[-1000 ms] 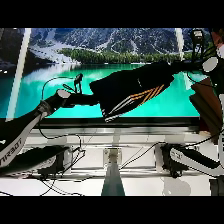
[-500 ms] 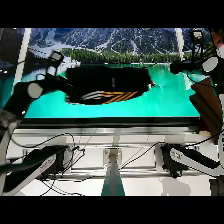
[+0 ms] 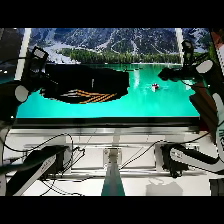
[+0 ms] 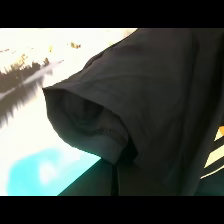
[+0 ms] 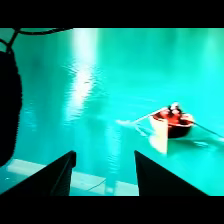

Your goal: Fold the clothes and pants, and hang the long-sleeved shirts on hangers.

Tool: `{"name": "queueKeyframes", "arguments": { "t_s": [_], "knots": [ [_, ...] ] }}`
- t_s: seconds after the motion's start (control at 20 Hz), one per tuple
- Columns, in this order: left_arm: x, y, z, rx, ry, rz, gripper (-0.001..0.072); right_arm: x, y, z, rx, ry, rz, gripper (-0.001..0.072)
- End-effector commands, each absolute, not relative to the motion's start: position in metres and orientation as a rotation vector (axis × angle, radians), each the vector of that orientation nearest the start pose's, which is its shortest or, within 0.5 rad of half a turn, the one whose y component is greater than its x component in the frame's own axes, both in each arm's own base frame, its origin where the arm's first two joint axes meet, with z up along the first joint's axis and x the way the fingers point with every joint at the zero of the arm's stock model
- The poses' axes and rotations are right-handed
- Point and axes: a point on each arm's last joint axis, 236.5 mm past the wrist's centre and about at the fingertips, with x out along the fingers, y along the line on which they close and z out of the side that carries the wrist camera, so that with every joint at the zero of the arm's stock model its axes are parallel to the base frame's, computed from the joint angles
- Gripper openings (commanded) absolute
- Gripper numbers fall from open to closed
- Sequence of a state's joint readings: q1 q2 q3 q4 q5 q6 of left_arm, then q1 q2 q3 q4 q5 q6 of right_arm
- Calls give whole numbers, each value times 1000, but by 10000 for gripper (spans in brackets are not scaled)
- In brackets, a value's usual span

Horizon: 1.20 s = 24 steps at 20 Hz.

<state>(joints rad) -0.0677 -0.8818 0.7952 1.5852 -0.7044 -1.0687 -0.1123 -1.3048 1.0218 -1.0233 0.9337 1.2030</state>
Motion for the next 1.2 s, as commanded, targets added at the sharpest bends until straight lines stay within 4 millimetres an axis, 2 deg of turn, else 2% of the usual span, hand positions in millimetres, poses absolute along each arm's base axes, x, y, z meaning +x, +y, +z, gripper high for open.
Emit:
{"name": "queueKeyframes", "arguments": {
  "t_s": [0.0, 0.1, 0.25, 0.35, 0.45, 0.6, 0.7, 0.85, 0.9, 1.0, 1.15],
  "knots": [
    [377, -19, 46, 523, 810, -260, 5, 404, 107, -32, 535, 1188, 388, 560],
    [378, -19, 37, 523, 834, -267, 5, 407, 143, -43, 668, 1226, 438, 680],
    [379, -20, 27, 521, 860, -274, 5, 419, 192, -45, 843, 1248, 504, 685],
    [379, -20, 22, 519, 872, -277, 5, 432, 213, -43, 919, 1247, 529, 688],
    [379, -20, 21, 516, 875, -279, 5, 438, 221, -56, 926, 1302, 495, 690],
    [379, -20, 21, 517, 875, -279, 5, 436, 212, -89, 885, 1411, 373, 690],
    [379, -20, 21, 517, 875, -279, 5, 428, 216, -94, 886, 1464, 384, 690],
    [379, -20, 21, 516, 875, -279, 5, 412, 239, -100, 855, 1518, 434, 688],
    [379, -20, 20, 516, 876, -279, 5, 408, 251, -101, 836, 1518, 451, 676],
    [379, -20, 21, 517, 875, -279, 5, 417, 272, -95, 774, 1431, 524, 670],
    [379, -20, 21, 516, 875, -279, 5, 432, 296, -70, 624, 1304, 670, 668]
  ]
}}
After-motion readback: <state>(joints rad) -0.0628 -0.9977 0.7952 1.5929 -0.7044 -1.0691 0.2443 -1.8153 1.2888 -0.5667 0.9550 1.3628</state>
